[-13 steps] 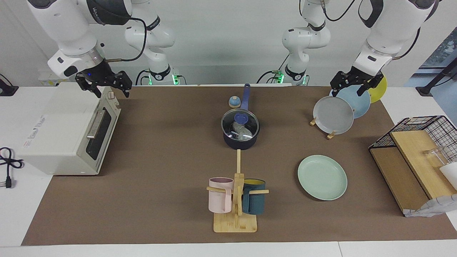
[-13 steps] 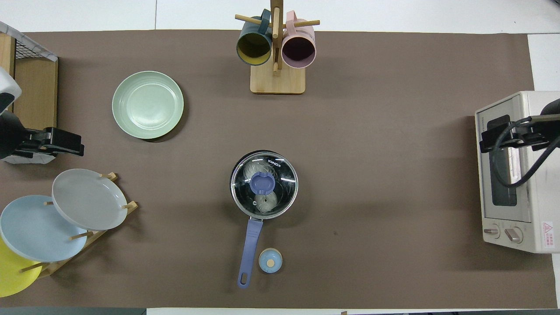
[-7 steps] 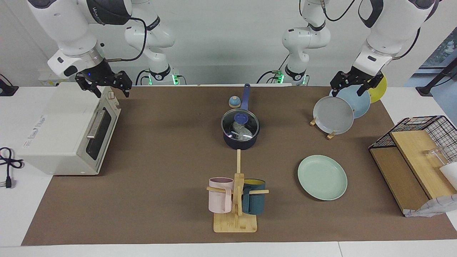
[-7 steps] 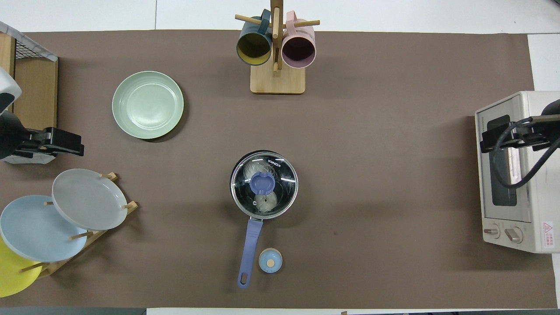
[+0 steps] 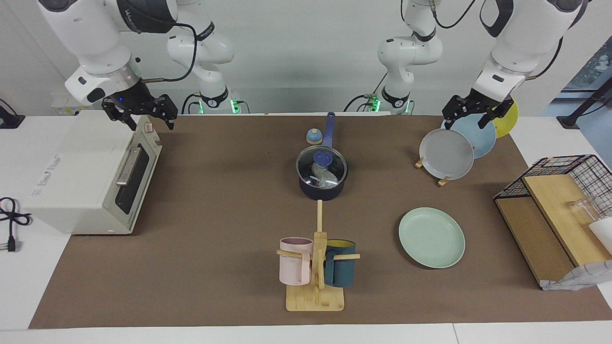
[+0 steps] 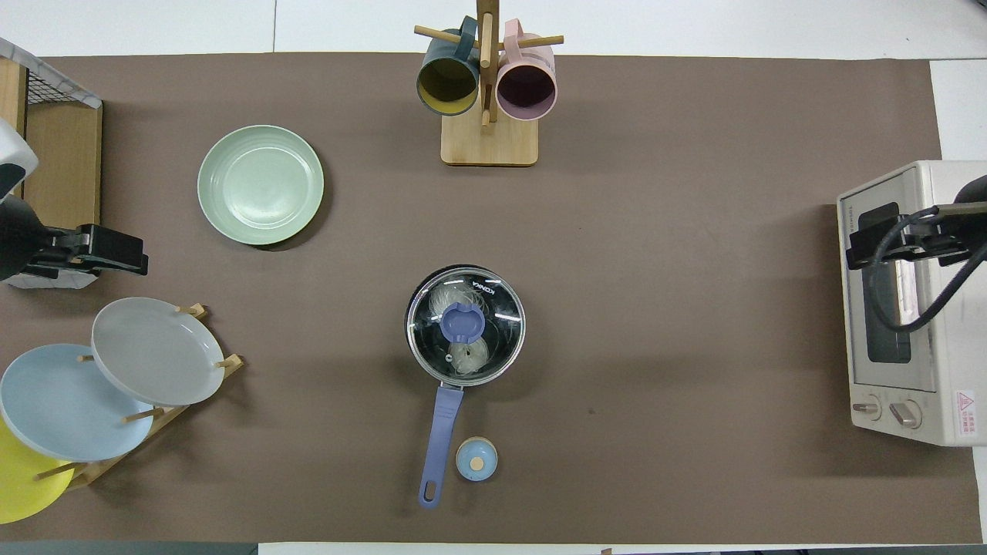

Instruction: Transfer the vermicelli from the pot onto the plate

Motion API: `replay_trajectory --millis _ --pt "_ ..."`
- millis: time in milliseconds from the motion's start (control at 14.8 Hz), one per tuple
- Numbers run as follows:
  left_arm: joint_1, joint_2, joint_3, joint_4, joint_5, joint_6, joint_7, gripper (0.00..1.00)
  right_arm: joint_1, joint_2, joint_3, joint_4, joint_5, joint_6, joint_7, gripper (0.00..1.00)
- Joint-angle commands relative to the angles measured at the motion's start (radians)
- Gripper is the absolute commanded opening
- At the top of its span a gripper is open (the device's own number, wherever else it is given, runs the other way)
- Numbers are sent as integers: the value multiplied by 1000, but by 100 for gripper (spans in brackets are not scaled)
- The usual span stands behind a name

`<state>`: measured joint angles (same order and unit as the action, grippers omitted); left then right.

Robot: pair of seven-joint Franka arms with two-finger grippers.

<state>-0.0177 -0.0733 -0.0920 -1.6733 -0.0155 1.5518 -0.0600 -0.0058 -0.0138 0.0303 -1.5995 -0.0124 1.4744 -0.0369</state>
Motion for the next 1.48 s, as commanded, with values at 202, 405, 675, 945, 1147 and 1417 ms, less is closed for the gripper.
replay_trajectory --millis 202,405,675,945,1147,1417 --pt "2 -14 -6 -9 20 -9 9 100 131 -5 11 -17 8 72 14 100" --pt "2 -14 -6 -9 20 -12 9 100 249 67 11 24 68 99 225 100" --pt "4 -14 -5 -11 20 -13 9 100 447 199 13 79 65 211 489 100" --pt "7 -14 -5 -11 20 -13 9 100 561 291 14 102 55 328 647 100" --pt "8 -14 -5 -14 20 -4 9 100 624 374 13 176 48 322 724 100" --pt "10 -14 -6 -14 20 2 9 100 658 393 16 161 46 371 779 100"
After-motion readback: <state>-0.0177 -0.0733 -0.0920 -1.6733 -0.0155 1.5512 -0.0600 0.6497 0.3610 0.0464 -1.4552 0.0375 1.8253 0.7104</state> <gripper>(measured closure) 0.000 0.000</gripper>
